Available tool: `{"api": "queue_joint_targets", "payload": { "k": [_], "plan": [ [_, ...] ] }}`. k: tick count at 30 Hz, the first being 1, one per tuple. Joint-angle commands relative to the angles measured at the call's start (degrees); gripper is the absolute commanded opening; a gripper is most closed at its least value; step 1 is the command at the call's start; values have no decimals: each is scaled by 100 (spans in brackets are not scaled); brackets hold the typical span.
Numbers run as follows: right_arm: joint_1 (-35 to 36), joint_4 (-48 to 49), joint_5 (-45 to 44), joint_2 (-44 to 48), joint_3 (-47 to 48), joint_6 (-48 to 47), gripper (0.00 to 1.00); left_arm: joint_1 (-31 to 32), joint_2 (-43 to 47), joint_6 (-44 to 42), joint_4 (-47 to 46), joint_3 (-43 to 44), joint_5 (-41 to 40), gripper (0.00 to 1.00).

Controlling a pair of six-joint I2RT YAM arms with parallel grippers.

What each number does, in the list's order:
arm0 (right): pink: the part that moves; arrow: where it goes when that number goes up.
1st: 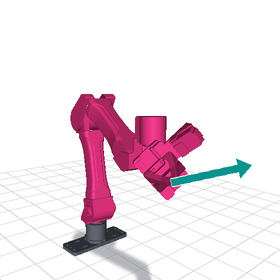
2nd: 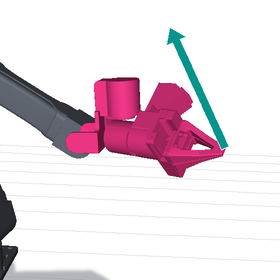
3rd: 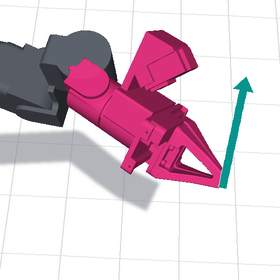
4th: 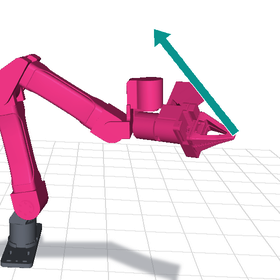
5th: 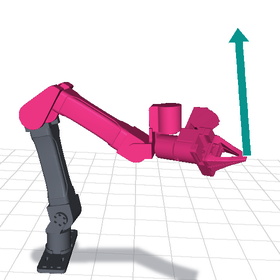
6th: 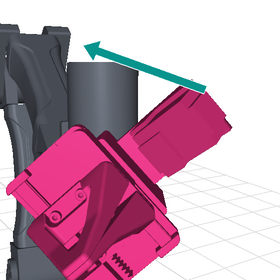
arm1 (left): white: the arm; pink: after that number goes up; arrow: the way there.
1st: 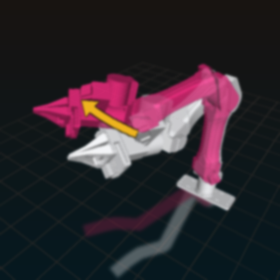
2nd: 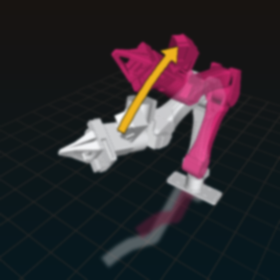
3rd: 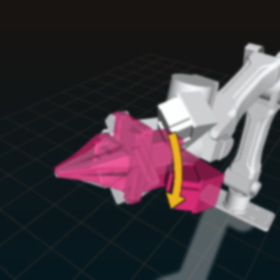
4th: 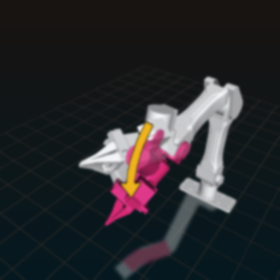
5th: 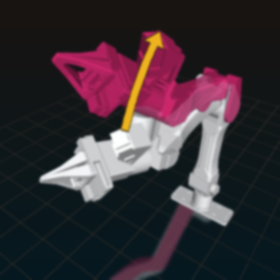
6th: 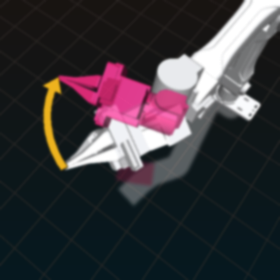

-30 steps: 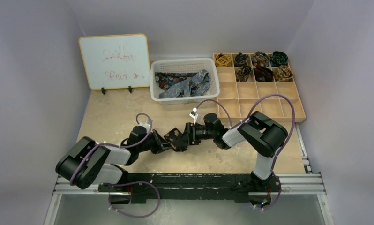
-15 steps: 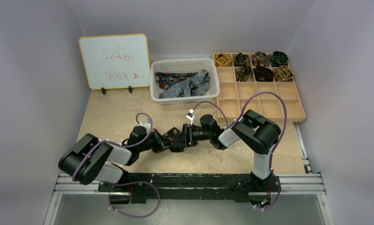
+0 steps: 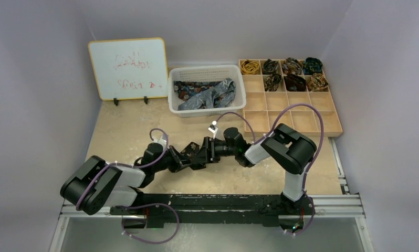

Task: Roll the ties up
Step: Pick up the tie at the center of the board.

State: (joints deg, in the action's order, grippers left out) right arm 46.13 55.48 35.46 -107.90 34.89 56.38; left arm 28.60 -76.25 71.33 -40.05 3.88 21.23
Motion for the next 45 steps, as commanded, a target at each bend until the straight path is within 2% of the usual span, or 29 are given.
{"api": "queue_joint_targets", "payload": {
  "k": [1,7,11,20,27,34,40,45],
  "plan": [
    [20,-163,-198,398,-92,112,72,22,307,-38,266,-29,-160,0],
    [-6,-469,-469,459,-40,125,72,21,1021,-95,1397,45,-295,0],
    [-32,-521,-462,394,42,109,67,22,1427,-96,1946,57,-508,0],
    [-29,-504,-493,461,76,13,50,22,1671,-173,2440,137,-679,0],
    [-9,-872,-856,731,138,-268,39,21,2228,-218,3590,414,-1163,0],
    [-12,-1410,-1296,1280,154,-514,29,23,2545,-308,3951,606,-1342,0],
    [-15,-2044,-1822,1856,86,-680,27,23,2538,-521,4344,942,-1429,0],
    [-7,-2087,-1614,1943,86,-707,27,23,2390,-672,4123,1080,-1290,0]
  ]
}}
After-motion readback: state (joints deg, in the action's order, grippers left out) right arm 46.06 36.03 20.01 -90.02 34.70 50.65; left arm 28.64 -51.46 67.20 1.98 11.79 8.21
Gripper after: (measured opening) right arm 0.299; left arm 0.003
